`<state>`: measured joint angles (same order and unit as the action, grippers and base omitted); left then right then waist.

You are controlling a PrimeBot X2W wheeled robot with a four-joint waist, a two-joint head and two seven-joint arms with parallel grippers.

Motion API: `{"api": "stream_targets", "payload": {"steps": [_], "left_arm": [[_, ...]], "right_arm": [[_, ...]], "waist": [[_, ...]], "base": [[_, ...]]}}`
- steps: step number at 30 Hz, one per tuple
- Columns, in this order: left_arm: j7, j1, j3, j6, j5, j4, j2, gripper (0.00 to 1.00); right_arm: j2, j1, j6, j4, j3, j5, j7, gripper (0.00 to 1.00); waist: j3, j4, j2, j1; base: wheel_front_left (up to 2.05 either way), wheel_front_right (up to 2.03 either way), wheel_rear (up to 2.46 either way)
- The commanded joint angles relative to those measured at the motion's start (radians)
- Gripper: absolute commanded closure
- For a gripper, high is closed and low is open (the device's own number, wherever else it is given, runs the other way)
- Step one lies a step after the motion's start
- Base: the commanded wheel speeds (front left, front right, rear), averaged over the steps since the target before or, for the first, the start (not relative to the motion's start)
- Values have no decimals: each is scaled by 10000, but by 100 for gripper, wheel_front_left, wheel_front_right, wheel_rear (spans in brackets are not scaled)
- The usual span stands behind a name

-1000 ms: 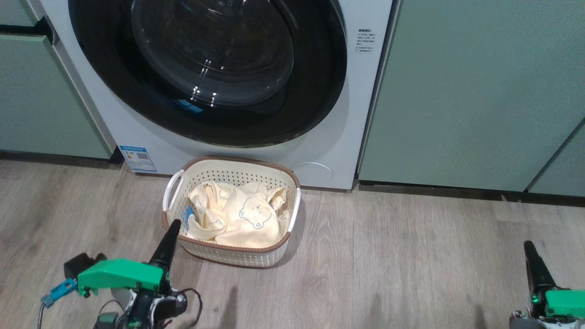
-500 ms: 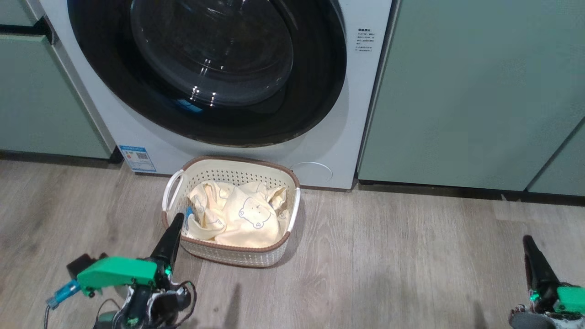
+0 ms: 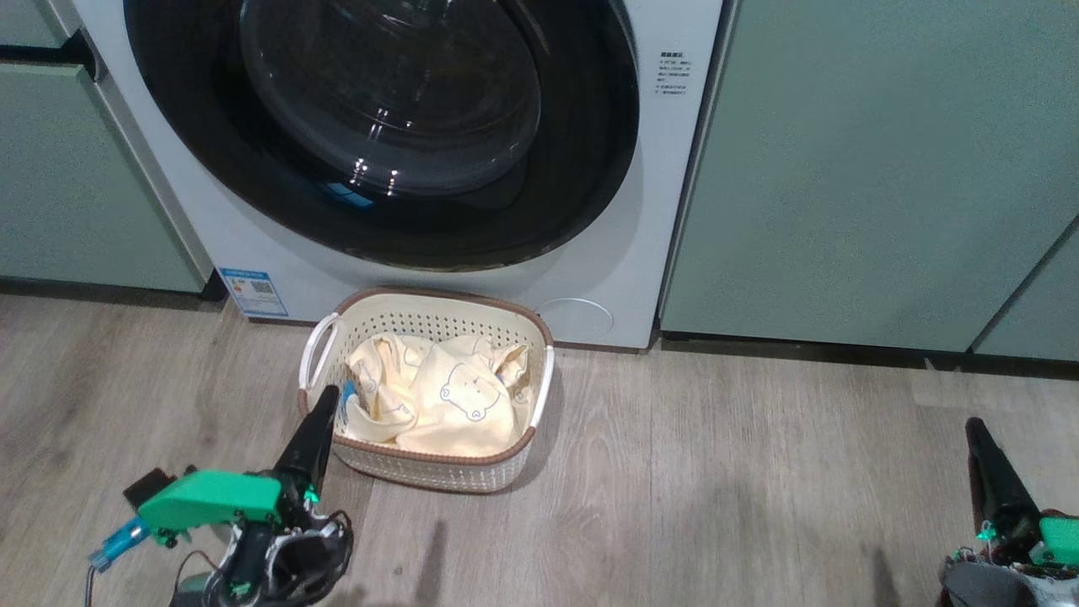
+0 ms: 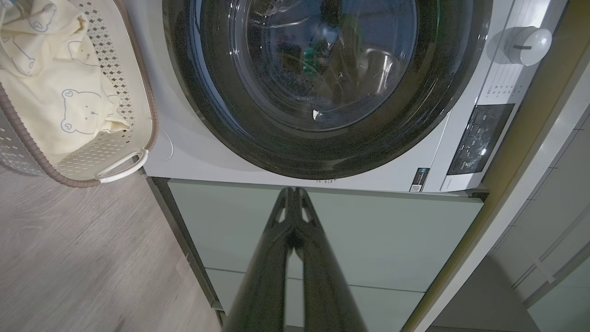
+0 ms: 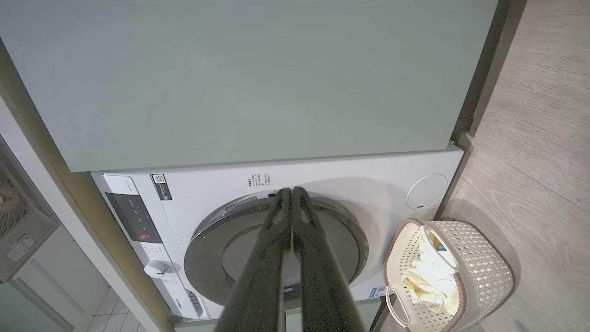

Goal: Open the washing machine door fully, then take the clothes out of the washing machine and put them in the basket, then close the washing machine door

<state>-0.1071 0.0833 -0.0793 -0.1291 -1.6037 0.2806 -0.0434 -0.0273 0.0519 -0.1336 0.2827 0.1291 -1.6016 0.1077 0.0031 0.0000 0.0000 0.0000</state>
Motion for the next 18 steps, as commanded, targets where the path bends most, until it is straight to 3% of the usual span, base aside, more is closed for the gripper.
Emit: {"api": "stream_targets", "payload": {"steps": [1, 18], "left_arm": [[-64, 248, -348, -15, -47, -356, -68, 100], [-63, 247, -347, -15, -48, -356, -68, 100]], "right_arm": [[-229, 560, 29, -380, -155, -72, 54, 100], [-229, 560, 29, -380, -156, -72, 54, 100]], "waist": [[0, 0, 0, 0], [0, 0, 0, 0]], "base": [[0, 0, 0], [0, 0, 0]]}}
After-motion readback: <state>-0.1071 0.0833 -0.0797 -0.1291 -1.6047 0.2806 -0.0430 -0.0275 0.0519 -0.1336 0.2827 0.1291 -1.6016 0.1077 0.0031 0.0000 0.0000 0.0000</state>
